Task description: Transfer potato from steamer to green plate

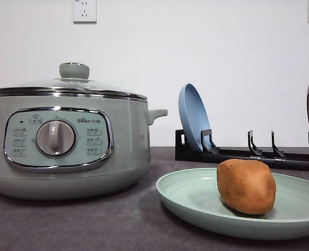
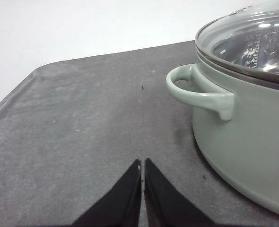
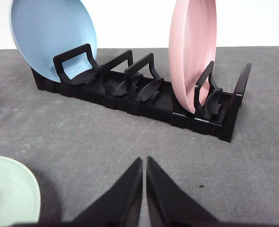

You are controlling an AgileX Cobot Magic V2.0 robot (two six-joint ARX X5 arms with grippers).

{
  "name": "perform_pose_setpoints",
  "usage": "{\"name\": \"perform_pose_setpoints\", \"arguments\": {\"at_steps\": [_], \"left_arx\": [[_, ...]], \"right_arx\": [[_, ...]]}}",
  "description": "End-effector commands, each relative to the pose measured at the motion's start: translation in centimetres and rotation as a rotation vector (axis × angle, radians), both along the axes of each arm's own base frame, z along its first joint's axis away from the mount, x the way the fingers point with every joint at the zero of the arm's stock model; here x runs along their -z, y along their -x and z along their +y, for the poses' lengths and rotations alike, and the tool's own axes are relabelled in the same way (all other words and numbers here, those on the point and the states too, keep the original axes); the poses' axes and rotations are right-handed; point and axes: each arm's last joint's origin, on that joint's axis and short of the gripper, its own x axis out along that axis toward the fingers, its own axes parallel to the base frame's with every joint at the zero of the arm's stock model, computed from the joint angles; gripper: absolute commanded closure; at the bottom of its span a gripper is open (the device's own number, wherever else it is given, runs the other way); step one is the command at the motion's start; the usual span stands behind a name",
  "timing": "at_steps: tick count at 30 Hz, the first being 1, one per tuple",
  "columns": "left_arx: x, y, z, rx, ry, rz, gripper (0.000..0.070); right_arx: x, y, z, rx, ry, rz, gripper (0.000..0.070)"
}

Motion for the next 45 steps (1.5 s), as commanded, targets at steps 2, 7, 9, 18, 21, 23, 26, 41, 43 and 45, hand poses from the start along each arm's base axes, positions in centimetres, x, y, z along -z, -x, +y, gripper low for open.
{"name": "perform_pose_setpoints", "arguments": {"at_steps": [2, 7, 9, 18, 21, 23, 26, 41, 43, 45], "left_arx": [[0.74, -0.08, 0.01, -0.001, 0.007, 0.024, 0.0697], [0.74, -0.08, 0.01, -0.001, 0.007, 0.025, 0.0697], [0.74, -0.08, 0.01, -0.001, 0.007, 0.024, 0.0697], [0.74, -0.08, 0.01, -0.001, 0.007, 0.024, 0.0697], [0.75, -0.08, 0.01, -0.001, 0.007, 0.025, 0.0697], [0.74, -0.08, 0.01, -0.001, 0.007, 0.024, 0.0697], [0.74, -0.08, 0.01, -0.001, 0.007, 0.024, 0.0697], [0.74, -0.08, 0.01, -0.001, 0.007, 0.025, 0.0697], [0.74, -0.08, 0.01, -0.001, 0.007, 0.024, 0.0697], [0.74, -0.08, 0.01, -0.001, 0.007, 0.024, 0.0697]], "right_arx": [[0.12, -0.01, -0.03, 0.004, 0.005, -0.001, 0.07], [0.12, -0.01, -0.03, 0.004, 0.005, -0.001, 0.07], [0.12, -0.01, -0.03, 0.004, 0.005, -0.001, 0.07], [0.12, -0.01, -0.03, 0.005, 0.005, -0.001, 0.07], [0.12, -0.01, -0.03, 0.005, 0.005, -0.001, 0.07], [0.12, -0.01, -0.03, 0.004, 0.005, -0.001, 0.07], [0.12, -0.01, -0.03, 0.005, 0.005, -0.001, 0.07], [0.12, -0.01, -0.03, 0.005, 0.005, -0.001, 0.07], [0.12, -0.01, -0.03, 0.004, 0.005, -0.001, 0.07], [0.12, -0.01, -0.03, 0.005, 0.005, -0.001, 0.07]]}}
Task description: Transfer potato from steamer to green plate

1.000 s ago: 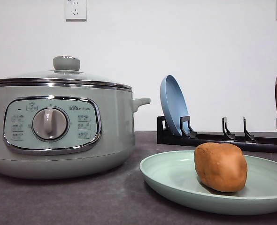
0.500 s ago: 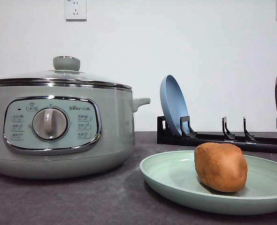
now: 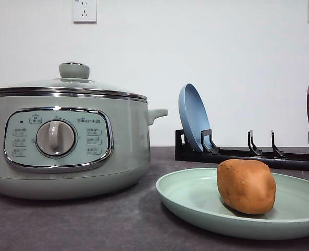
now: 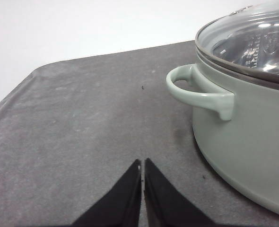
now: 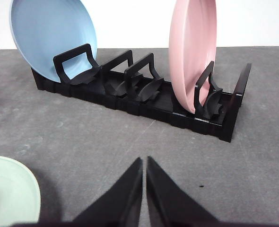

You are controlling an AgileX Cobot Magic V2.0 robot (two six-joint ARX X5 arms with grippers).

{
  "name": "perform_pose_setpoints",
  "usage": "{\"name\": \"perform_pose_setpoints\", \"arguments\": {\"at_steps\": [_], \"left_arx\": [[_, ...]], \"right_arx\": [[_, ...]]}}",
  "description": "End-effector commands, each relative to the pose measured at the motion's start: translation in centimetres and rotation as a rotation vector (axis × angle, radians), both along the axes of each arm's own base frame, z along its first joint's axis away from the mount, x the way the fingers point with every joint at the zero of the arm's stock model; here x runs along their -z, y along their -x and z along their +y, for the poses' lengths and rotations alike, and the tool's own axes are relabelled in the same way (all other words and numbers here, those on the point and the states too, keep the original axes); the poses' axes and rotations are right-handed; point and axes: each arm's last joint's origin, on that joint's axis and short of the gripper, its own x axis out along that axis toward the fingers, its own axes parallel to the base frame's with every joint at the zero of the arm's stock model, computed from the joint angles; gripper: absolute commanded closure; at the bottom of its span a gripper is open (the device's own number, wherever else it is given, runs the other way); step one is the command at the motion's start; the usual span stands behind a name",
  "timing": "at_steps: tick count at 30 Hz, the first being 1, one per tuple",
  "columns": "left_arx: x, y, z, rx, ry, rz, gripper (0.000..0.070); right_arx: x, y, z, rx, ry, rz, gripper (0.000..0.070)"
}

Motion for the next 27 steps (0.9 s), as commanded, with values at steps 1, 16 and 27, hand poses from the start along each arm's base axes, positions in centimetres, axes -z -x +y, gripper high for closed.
{"name": "perform_pose_setpoints", "arguments": {"at_steps": [1, 16, 27], "left_arx": [[0.74, -0.08, 0.01, -0.001, 0.007, 0.025, 0.0697], [0.74, -0.08, 0.01, -0.001, 0.007, 0.024, 0.0697], [0.74, -0.08, 0.01, -0.001, 0.007, 0.024, 0.0697]], "right_arx": [[0.12, -0.01, -0.03, 0.005, 0.005, 0.0, 0.07], [0.12, -0.01, -0.03, 0.005, 0.005, 0.0, 0.07], [0.12, -0.01, -0.03, 0.005, 0.005, 0.0, 0.07]]}}
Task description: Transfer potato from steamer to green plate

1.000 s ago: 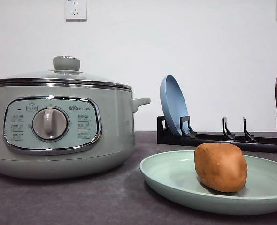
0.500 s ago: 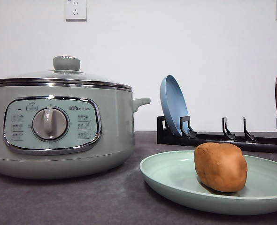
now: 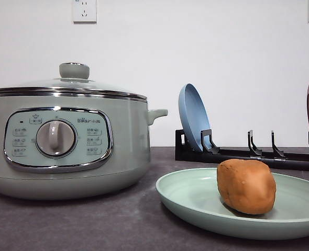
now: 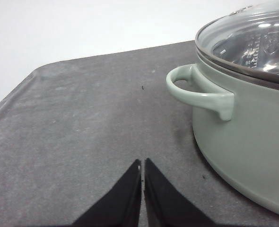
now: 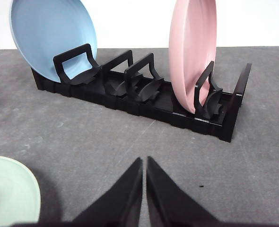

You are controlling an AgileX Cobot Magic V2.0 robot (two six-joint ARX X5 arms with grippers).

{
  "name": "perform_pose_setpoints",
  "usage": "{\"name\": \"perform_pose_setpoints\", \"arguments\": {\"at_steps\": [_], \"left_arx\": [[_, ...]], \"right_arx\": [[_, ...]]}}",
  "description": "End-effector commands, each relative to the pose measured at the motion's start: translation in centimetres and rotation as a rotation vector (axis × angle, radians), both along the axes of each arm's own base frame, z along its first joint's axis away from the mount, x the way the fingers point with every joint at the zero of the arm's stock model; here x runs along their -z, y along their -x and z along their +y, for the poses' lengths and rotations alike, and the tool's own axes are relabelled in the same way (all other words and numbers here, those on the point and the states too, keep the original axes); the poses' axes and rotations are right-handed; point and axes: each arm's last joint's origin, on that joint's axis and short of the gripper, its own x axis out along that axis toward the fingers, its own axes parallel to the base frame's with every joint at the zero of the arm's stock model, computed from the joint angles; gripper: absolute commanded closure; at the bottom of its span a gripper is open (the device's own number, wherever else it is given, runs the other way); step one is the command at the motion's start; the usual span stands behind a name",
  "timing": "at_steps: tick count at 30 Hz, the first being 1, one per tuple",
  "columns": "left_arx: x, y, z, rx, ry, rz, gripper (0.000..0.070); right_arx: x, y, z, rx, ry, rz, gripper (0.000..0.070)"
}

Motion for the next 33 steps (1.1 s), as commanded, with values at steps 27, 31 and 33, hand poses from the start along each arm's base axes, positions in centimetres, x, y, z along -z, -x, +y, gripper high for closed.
{"name": "perform_pose_setpoints", "arguments": {"at_steps": [27, 31, 33], "left_arx": [[0.74, -0.08, 0.01, -0.001, 0.007, 0.025, 0.0697], [0.74, -0.08, 0.01, -0.001, 0.007, 0.024, 0.0697], [0.74, -0.08, 0.01, -0.001, 0.007, 0.025, 0.0697]], "right_arx": [[0.12, -0.01, -0.03, 0.004, 0.005, 0.0, 0.07], [0.12, -0.01, -0.03, 0.004, 0.005, 0.0, 0.07], [0.12, -0.01, -0.03, 0.004, 0.005, 0.0, 0.07]]}}
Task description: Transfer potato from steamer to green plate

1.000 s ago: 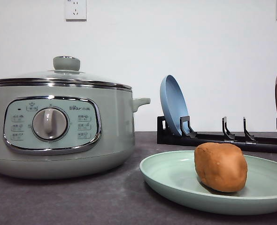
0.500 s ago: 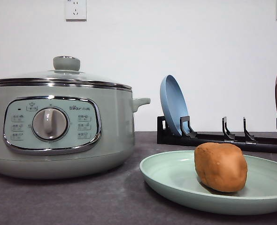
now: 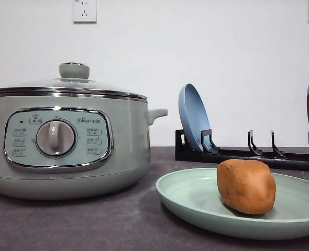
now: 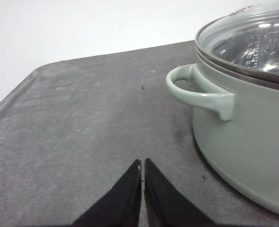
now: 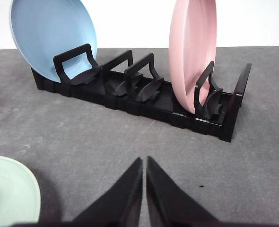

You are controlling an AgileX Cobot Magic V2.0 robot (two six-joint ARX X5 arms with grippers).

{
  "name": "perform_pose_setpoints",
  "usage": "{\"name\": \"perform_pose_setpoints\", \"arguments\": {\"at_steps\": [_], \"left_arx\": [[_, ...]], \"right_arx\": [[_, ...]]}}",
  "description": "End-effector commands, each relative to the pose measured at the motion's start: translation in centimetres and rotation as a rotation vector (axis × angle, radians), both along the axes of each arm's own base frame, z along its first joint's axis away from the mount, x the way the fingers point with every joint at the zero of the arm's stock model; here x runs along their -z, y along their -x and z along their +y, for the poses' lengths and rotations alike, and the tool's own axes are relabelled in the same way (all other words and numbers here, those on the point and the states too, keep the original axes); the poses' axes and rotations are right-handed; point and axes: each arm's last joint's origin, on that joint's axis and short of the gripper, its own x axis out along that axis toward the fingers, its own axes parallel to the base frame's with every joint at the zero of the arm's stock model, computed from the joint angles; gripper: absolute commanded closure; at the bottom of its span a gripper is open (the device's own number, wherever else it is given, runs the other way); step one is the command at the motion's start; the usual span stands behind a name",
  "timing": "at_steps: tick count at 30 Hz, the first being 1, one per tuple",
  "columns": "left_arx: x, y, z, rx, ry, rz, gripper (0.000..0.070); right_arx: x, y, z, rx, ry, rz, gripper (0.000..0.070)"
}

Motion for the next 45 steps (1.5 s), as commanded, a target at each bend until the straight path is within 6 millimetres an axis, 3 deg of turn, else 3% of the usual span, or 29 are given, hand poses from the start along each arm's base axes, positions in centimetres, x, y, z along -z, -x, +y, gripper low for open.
{"name": "perform_pose_setpoints", "arguments": {"at_steps": [1, 45], "left_arx": [[0.74, -0.08, 0.01, -0.001, 0.007, 0.025, 0.0697], [0.74, -0.08, 0.01, -0.001, 0.007, 0.025, 0.0697]], "right_arx": [[0.12, -0.01, -0.03, 0.004, 0.005, 0.0, 0.07], [0.12, -0.01, -0.03, 0.004, 0.005, 0.0, 0.07]]}}
